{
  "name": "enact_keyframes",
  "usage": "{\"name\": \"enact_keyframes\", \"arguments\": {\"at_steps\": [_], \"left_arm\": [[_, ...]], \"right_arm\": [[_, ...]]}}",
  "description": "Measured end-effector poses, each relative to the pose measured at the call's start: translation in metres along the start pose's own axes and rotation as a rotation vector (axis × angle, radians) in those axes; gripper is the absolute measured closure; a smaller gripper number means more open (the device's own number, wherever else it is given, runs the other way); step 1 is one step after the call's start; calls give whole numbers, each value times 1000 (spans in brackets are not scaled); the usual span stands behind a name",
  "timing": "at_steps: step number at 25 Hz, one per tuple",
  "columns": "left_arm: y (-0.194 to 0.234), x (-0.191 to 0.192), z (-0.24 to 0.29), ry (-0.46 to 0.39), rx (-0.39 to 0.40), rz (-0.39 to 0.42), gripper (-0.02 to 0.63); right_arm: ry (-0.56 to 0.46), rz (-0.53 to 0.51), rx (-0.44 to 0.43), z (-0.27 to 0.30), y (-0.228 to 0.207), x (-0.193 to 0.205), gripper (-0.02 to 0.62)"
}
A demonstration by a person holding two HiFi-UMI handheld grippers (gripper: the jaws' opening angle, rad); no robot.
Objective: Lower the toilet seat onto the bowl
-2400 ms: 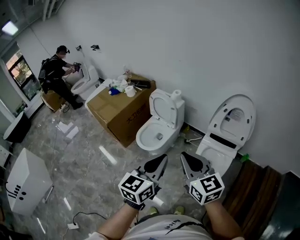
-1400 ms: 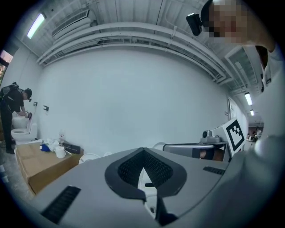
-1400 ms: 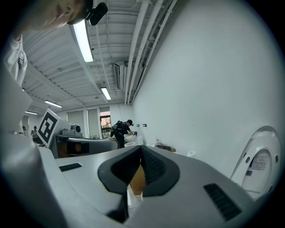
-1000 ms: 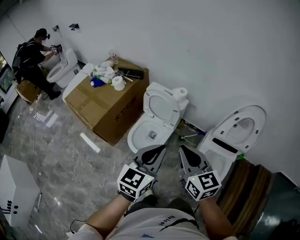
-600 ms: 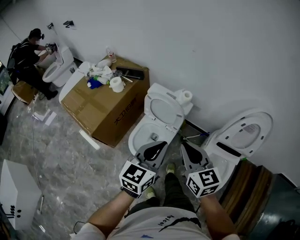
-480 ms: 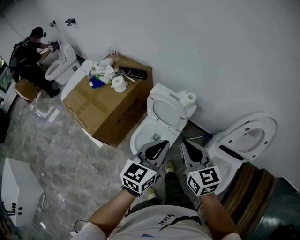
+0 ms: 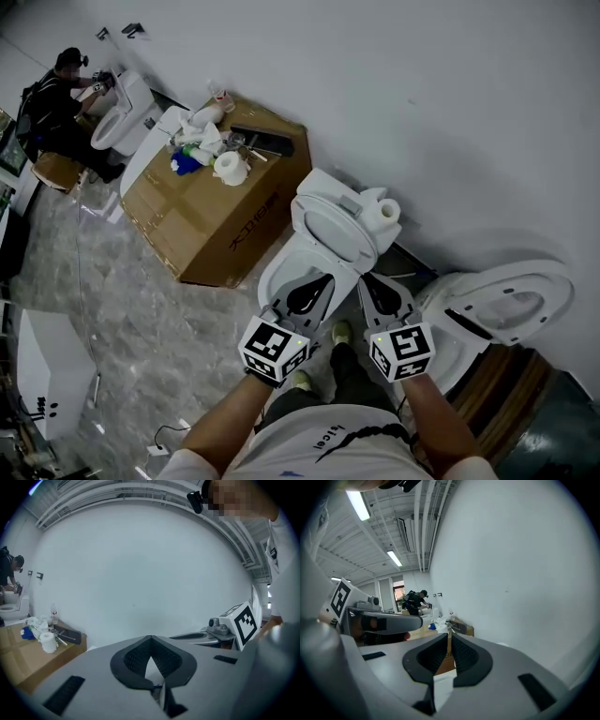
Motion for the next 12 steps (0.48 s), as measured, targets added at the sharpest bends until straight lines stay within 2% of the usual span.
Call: {"name": "enact_keyframes", "arguments": {"at_steps": [8,12], "left_arm": [[40,49,72,81,-35,-41,595],[55,76,98,129,-39,-53,595]], "right_arm": [[145,-95,36,74,-75,41,574],[204,-179,66,113,-106,72,520]]}}
Point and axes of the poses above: the fingertips, and each gripper's own axes: z forward along the fingers, y to its left, x out of its underside, the point moved 6 cm from there along -z, backward along the fingers, and after that the axes turned 8 degrees about z, right-handed, at the moved point
